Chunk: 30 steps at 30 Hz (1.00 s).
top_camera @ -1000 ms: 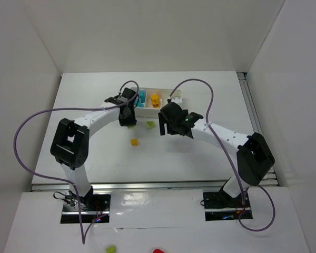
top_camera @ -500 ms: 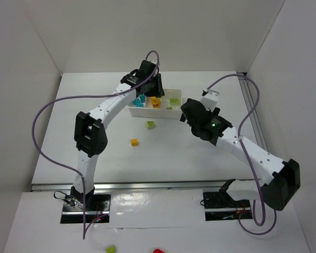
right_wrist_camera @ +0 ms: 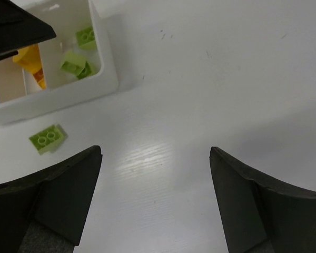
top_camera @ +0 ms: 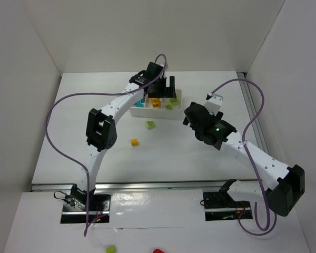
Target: Sort the legos into containers by color
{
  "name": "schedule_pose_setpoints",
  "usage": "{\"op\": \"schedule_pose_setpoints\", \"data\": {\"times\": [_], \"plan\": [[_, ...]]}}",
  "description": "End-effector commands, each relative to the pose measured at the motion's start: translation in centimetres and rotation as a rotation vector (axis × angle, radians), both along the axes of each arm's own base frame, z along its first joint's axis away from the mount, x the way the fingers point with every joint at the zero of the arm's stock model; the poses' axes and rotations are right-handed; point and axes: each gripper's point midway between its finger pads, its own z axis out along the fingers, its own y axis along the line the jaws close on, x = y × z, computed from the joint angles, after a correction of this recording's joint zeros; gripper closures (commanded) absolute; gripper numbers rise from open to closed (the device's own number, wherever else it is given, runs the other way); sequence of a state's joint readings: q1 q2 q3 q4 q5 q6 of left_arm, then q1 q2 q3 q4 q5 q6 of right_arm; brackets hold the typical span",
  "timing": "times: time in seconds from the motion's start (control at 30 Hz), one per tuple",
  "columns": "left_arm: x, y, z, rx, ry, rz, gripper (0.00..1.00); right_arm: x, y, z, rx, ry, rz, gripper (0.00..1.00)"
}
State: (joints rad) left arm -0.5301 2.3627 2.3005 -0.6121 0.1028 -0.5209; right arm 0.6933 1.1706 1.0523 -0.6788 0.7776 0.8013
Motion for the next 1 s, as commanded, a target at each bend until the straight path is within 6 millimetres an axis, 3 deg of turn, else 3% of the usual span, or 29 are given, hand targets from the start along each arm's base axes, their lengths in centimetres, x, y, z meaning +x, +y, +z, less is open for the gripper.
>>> {"op": "schedule_pose_setpoints", "data": {"times": [0.0,0.07,0.1,0.2,0.23,0.27,0.3,0.37,0.43,0.7,0.83,0.97], "plan": [[-2.3,1.3,8.5,-0.048,-0.129,-0.028,0.00,0.9,2.6,0.3,0.051,-0.026,0.129,0.10],[-3.9,3.5,8.9,0.005,-0.127,0.012,0.01,1.4,3.7,0.2,0.068,-0.021,0.163,0.10],[-6.0,5.2,9.0,0.031,-0.115,0.030,0.06,1.5,4.0,-0.5,0.054,0.001,0.176,0.10],[-9.7,8.8,6.9,0.099,-0.040,0.116,0.07,1.8,5.3,-0.5,0.074,-0.008,0.214,0.10],[-12.0,10.4,3.3,0.152,0.041,0.132,0.03,2.0,5.7,-0.6,0.081,-0.015,0.231,0.10],[-13.6,11.3,3.9,0.139,0.042,0.144,0.00,2.2,6.1,-0.9,0.080,-0.011,0.247,0.10],[-16.0,12.7,0.4,0.182,0.136,0.173,0.00,2.2,6.9,-1.7,0.077,0.016,0.289,0.10],[-18.6,13.9,-1.3,0.202,0.189,0.194,0.00,2.4,7.8,-2.1,0.081,0.034,0.320,0.09],[-20.8,15.2,-4.3,0.241,0.269,0.227,0.00,2.4,9.0,-3.1,0.070,0.074,0.374,0.08],[-21.8,15.9,-9.2,0.293,0.362,0.274,0.01,2.3,9.8,-3.9,0.081,0.105,0.402,0.06],[-20.9,15.8,-10.1,0.284,0.340,0.305,0.09,2.2,9.7,-4.1,0.076,0.113,0.402,0.06],[-20.8,15.9,-12.0,0.325,0.377,0.309,0.23,2.1,9.6,-4.2,0.072,0.121,0.401,0.06]]}}
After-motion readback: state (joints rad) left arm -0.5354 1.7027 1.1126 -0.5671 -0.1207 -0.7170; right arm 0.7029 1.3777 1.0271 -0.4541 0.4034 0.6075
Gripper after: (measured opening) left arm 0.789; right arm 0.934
